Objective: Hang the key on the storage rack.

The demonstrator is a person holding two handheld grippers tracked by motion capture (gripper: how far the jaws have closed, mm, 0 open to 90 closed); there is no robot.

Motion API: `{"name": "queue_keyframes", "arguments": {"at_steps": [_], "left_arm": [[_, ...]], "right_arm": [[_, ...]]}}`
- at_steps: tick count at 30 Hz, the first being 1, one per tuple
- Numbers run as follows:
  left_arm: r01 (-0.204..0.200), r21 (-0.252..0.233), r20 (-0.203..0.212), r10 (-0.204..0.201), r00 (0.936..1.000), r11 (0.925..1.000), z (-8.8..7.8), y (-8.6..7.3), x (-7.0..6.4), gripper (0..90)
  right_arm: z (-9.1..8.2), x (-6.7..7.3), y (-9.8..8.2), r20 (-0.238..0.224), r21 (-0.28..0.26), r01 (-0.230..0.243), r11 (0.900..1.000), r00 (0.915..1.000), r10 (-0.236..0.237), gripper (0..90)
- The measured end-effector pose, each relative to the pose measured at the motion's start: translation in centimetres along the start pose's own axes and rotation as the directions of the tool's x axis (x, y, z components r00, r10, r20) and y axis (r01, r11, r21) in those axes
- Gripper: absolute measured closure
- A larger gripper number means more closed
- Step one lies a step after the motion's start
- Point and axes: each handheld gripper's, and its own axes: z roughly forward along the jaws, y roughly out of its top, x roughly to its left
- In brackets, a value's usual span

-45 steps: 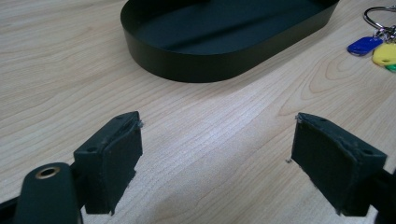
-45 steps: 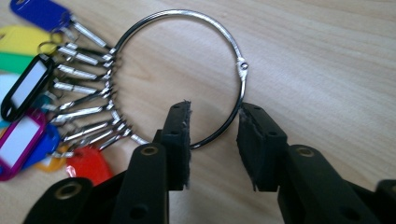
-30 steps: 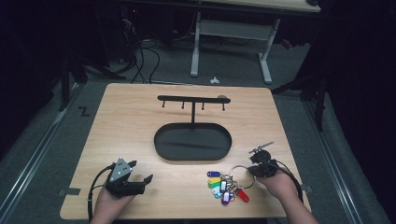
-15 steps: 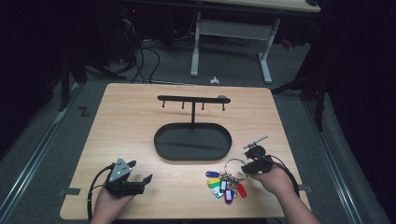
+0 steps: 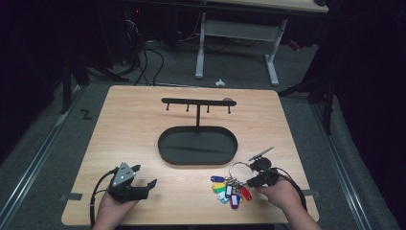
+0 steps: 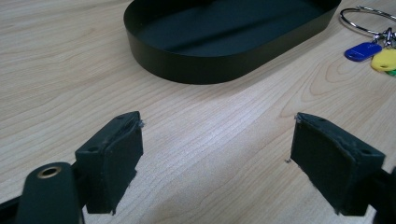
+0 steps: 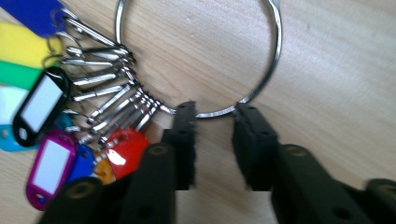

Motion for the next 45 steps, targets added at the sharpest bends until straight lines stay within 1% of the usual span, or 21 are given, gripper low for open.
{"name": "queue_keyframes", "arguments": {"at_steps": [2, 3, 4, 6, 9, 13, 17, 21, 22, 24, 25, 26, 27, 31, 33, 34, 35, 36, 40, 43, 45], "left_arm": [[-0.001, 0.005, 0.001, 0.001, 1.0, 1.0, 0.0, 0.0, 0.0, 17.3], [-0.002, 0.005, 0.0, 0.002, 1.0, 1.0, 0.0, 0.0, 0.0, 17.3], [-0.004, 0.005, -0.001, 0.004, 1.0, 1.0, 0.0, 0.0, 0.0, 17.3], [-0.004, 0.006, -0.001, 0.004, 1.0, 1.0, 0.0, 0.0, 0.0, 17.3], [-0.005, 0.008, -0.002, 0.005, 1.0, 1.0, 0.0, -0.1, -0.1, 17.3], [0.003, 0.0, -0.001, -0.003, 1.0, 1.0, 0.0, 0.0, 0.0, 17.3], [-0.002, 0.003, 0.003, 0.002, 1.0, 1.0, 0.1, 0.0, 0.0, 17.4], [-0.003, 0.004, 0.003, 0.003, 1.0, 1.0, 0.0, 0.0, -0.1, 17.5], [-0.003, 0.003, 0.001, 0.003, 1.0, 1.0, 0.0, 0.0, 0.0, 17.5], [-0.004, 0.005, 0.001, 0.004, 1.0, 1.0, 0.0, 0.0, 0.0, 17.5], [-0.005, 0.007, 0.001, 0.005, 1.0, 1.0, 0.0, 0.0, 0.0, 17.5], [-0.004, 0.006, 0.0, 0.004, 1.0, 1.0, 0.0, 0.0, 0.0, 17.6], [-0.004, 0.008, 0.001, 0.004, 1.0, 1.0, 0.0, 0.0, 0.0, 17.6], [-0.006, 0.008, 0.001, 0.006, 1.0, 1.0, 0.0, -0.1, 0.0, 17.6], [-0.007, 0.008, 0.001, 0.007, 1.0, 0.9999, 0.0, -0.1, -0.1, 17.6], [-0.006, 0.006, 0.001, 0.006, 1.0, 1.0, 0.0, -0.1, -0.1, 17.6], [-0.006, 0.006, 0.002, 0.006, 1.0, 1.0, 0.0, -0.1, -0.1, 17.6], [-0.008, 0.007, 0.002, 0.008, 1.0, 0.9999, 0.0, -0.1, -0.1, 17.7], [-0.008, 0.013, 0.005, 0.008, 1.0, 0.9999, 0.1, -0.1, -0.1, 17.7], [-0.005, 0.013, 0.003, 0.005, 1.0, 0.9999, 0.1, -0.1, 0.0, 17.7], [0.0, 0.01, 0.001, 0.0, 1.0, 1.0, 0.0, -0.1, 0.0, 17.7]], "right_arm": [[0.0, 0.0, 0.1, 0.035, 0.01, 0.061, 0.998, 0.9975, -0.062, 83.0], [0.0, -0.1, 0.2, 0.029, 0.013, 0.079, 0.997, 0.9964, -0.08, 86.3], [0.1, -0.3, 0.3, 0.02, 0.012, 0.082, 0.997, 0.9964, -0.082, 88.3], [0.1, -0.8, 0.5, 0.033, 0.003, 0.078, 0.997, 0.9964, -0.078, 88.6], [0.1, -1.2, 0.8, 0.04, 0.013, 0.037, 0.999, 0.9985, -0.038, 86.9], [-0.8, -0.7, 0.9, 0.025, -0.024, 0.01, 1.0, 0.9996, -0.009, 78.4], [-1.2, 0.0, 1.0, -0.003, -0.059, -0.012, 0.998, 0.9999, 0.012, 61.4], [-0.4, -0.3, 1.0, -0.022, -0.063, -0.084, 0.994, 0.9963, 0.083, 54.8], [0.0, -0.4, 1.0, -0.015, -0.055, -0.098, 0.994, 0.9951, 0.098, 55.0], [0.2, -0.4, 1.1, -0.003, -0.036, -0.091, 0.995, 0.9958, 0.091, 55.4], [0.3, -0.4, 1.1, -0.001, -0.032, -0.085, 0.996, 0.9964, 0.085, 58.6], [0.3, -0.2, 1.0, 0.033, -0.029, -0.054, 0.998, 0.9979, 0.055, 66.7], [0.3, -0.2, 1.0, 0.033, -0.029, -0.054, 0.998, 0.9979, 0.055, 66.7], [0.3, -0.7, 1.0, 0.06, -0.02, -0.016, 1.0, 0.998, 0.018, 82.9], [0.3, -1.1, 1.0, 0.072, -0.021, 0.032, 0.999, 0.9969, -0.03, 86.2], [0.3, -1.1, 1.0, 0.072, -0.021, 0.032, 0.999, 0.9969, -0.03, 86.2], [0.3, -1.3, 1.1, 0.082, -0.023, 0.056, 0.998, 0.9952, -0.054, 86.6], [0.3, -2.0, 1.3, 0.099, -0.021, 0.045, 0.999, 0.9942, -0.043, 86.7], [0.3, -3.2, 1.8, 0.102, -0.015, 0.014, 1.0, 0.9947, -0.013, 86.4], [0.2, -3.3, 2.2, 0.113, 0.015, 0.002, 1.0, 0.9935, -0.004, 79.0], [-0.2, -3.1, 2.2, 0.091, 0.022, -0.009, 1.0, 0.9958, 0.007, 75.6]]}}
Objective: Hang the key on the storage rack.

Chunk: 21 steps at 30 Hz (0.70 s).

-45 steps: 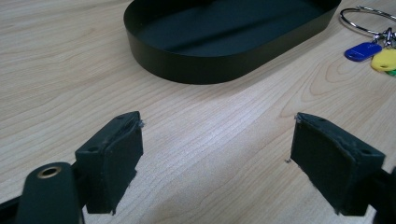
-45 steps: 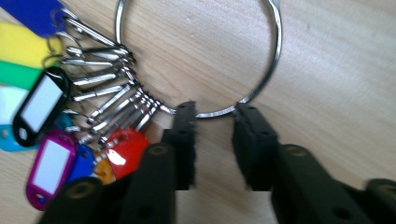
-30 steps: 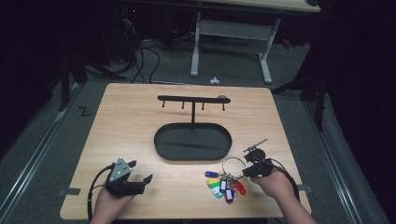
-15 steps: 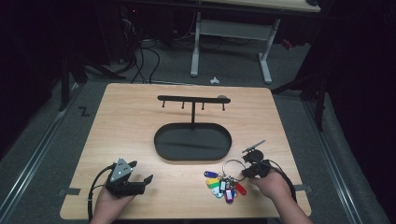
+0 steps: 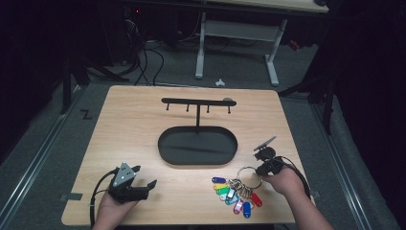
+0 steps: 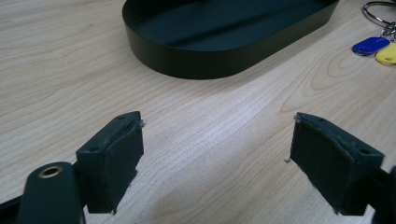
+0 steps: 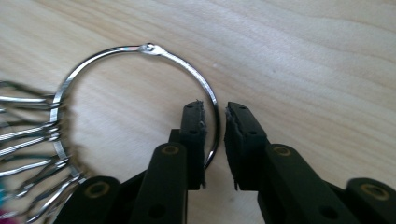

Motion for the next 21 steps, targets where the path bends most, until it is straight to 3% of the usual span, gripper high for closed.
{"name": "queue_keyframes", "arguments": {"at_steps": [6, 8, 13, 18, 21], "left_arm": [[-0.005, 0.0, 0.006, 0.005, 1.0, 1.0, 0.0, 0.1, -0.1, 17.8], [-0.01, 0.0, 0.008, 0.01, 0.9999, 1.0, 0.0, 0.1, -0.2, 17.9], [-0.01, 0.006, 0.008, 0.01, 0.9999, 0.9999, 0.1, 0.1, -0.1, 18.3], [-0.01, 0.011, 0.002, 0.01, 0.9999, 0.9999, -0.1, -0.1, 0.0, 18.3], [-0.004, 0.008, 0.0, 0.004, 1.0, 1.0, -0.2, -0.2, 0.1, 18.4]], "right_arm": [[-0.8, -0.2, 0.1, -0.012, 0.027, 0.041, 0.999, 0.9991, -0.041, 65.5], [-0.8, -0.1, 0.6, -0.017, 0.025, 0.085, 0.996, 0.9963, -0.084, 62.0], [-0.1, 0.2, 2.5, -0.019, 0.07, 0.102, 0.992, 0.9947, -0.101, 61.0], [0.8, 0.3, 4.0, -0.054, 0.099, 0.193, 0.976, 0.9807, -0.188, 59.8], [1.2, 0.7, 4.6, -0.084, 0.12, 0.265, 0.957, 0.963, -0.256, 60.3]]}}
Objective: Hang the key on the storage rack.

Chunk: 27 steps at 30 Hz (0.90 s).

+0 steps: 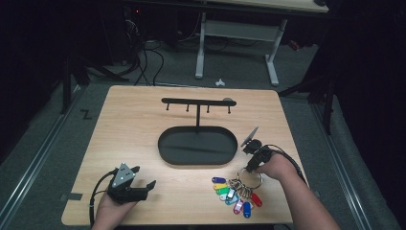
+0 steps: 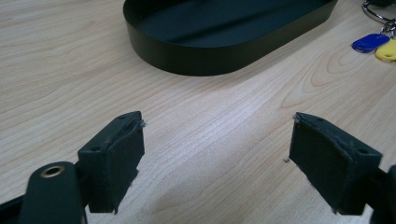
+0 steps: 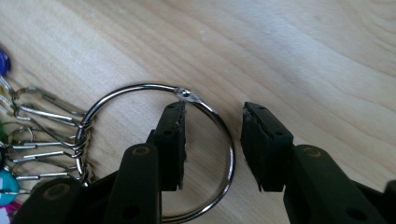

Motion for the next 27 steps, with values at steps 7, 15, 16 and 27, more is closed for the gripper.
{"name": "queue_keyframes", "arguments": {"at_steps": [7, 15, 16, 27], "left_arm": [[0.001, 0.004, 0.001, -0.001, 1.0, 1.0, 0.1, 0.0, 0.0, 18.4], [-0.003, 0.004, 0.005, 0.003, 1.0, 1.0, 0.1, 0.1, -0.2, 18.5], [-0.003, 0.003, 0.005, 0.003, 1.0, 1.0, 0.1, 0.0, -0.3, 18.5], [-0.002, 0.007, 0.005, 0.002, 1.0, 1.0, 0.2, 0.1, -0.2, 18.5]], "right_arm": [[0.1, 0.2, 0.1, -0.02, -0.002, 0.01, 1.0, 0.9998, -0.01, 79.1], [0.0, 0.4, -1.8, -0.036, 0.003, -0.014, 1.0, 0.9993, 0.014, 85.8], [0.0, 0.4, -1.9, -0.038, 0.003, -0.017, 1.0, 0.9991, 0.017, 85.7], [0.0, 1.1, -0.8, -0.02, 0.074, 0.054, 0.996, 0.9984, -0.052, 81.4]]}}
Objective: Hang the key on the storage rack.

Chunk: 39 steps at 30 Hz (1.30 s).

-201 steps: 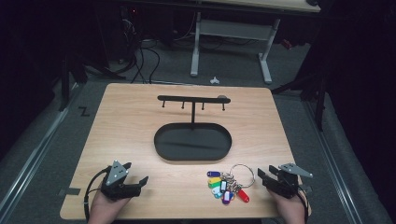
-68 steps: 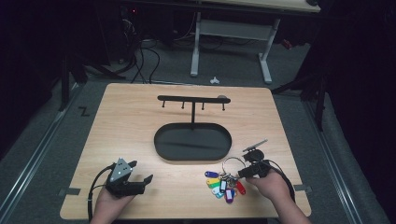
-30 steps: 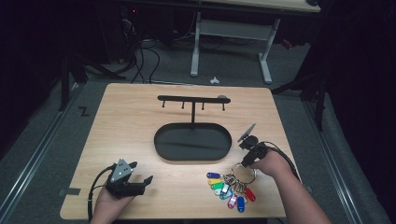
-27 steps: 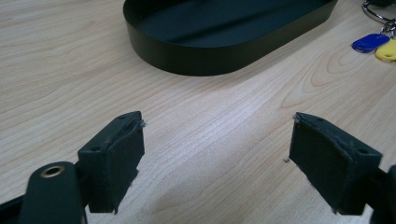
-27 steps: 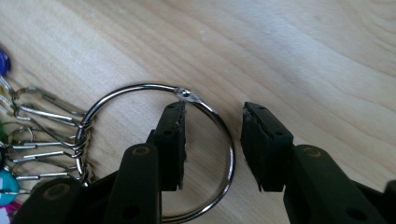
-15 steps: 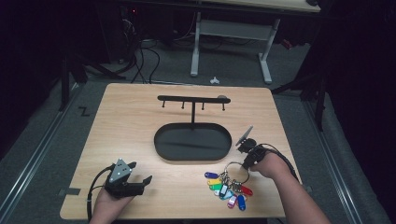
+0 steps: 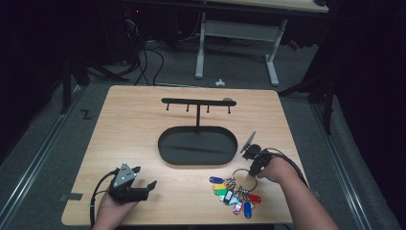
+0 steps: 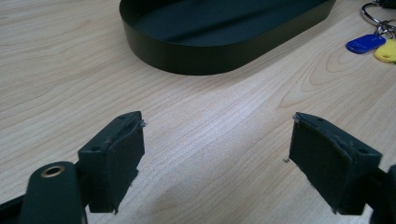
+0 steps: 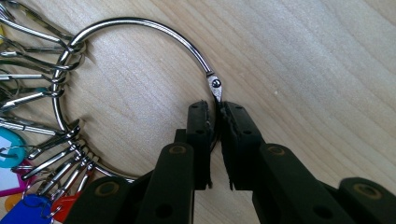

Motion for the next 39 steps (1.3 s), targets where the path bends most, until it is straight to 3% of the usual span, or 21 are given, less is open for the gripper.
{"name": "queue_keyframes", "arguments": {"at_steps": [2, 6, 8, 10, 14, 18, 21, 25, 32, 39], "left_arm": [[0.0, -0.001, 0.001, 0.0, 1.0, 1.0, 0.0, 0.0, 0.0, 18.5], [-0.004, -0.003, 0.004, 0.004, 1.0, 1.0, -0.1, 0.0, -0.1, 18.4], [-0.004, -0.003, 0.004, 0.004, 1.0, 1.0, -0.1, 0.0, -0.1, 18.4], [-0.002, -0.003, 0.005, 0.002, 1.0, 1.0, -0.1, 0.0, -0.1, 18.4], [0.004, -0.003, 0.004, -0.004, 1.0, 1.0, 0.0, 0.0, 0.0, 18.5], [0.003, 0.001, 0.006, -0.003, 1.0, 1.0, 0.1, 0.0, 0.0, 18.5], [0.002, -0.002, 0.003, -0.002, 1.0, 1.0, 0.1, 0.0, -0.1, 18.5], [0.003, -0.008, 0.003, -0.003, 1.0, 1.0, -0.1, 0.1, -0.1, 18.5], [0.005, -0.011, 0.002, -0.005, 1.0, 0.9999, -0.2, 0.0, 0.1, 18.5], [0.018, -0.03, -0.011, -0.018, 0.9998, 0.9994, -0.4, 0.0, 0.3, 18.4]], "right_arm": [[0.0, 0.0, 0.1, -0.006, 0.012, -0.007, 1.0, 1.0, 0.007, 84.6], [0.1, 0.2, 0.1, 0.009, 0.004, 0.035, 0.999, 0.9993, -0.036, 86.7], [0.0, 0.3, 0.0, 0.012, -0.003, 0.012, 1.0, 0.9999, -0.012, 86.9], [0.0, 0.3, -0.2, 0.024, -0.017, 0.023, 1.0, 0.9995, -0.023, 86.9], [-2.5, 0.3, -0.8, -0.028, -0.08, -0.01, 0.997, 0.9996, 0.008, 86.9], [-6.2, 0.1, -1.6, -0.056, -0.149, -0.021, 0.989, 0.9983, 0.013, 87.3], [-7.8, 0.2, -2.0, -0.047, -0.171, 0.006, 0.985, 0.9988, -0.014, 87.5], [-9.6, 0.3, -2.4, -0.039, -0.202, 0.0, 0.979, 0.9992, -0.008, 87.5], [-13.0, 0.7, -2.6, -0.033, -0.198, -0.001, 0.98, 0.9994, -0.006, 87.6], [-15.8, 0.8, -2.1, 0.013, -0.209, 0.008, 0.978, 0.9999, -0.005, 87.5]]}}
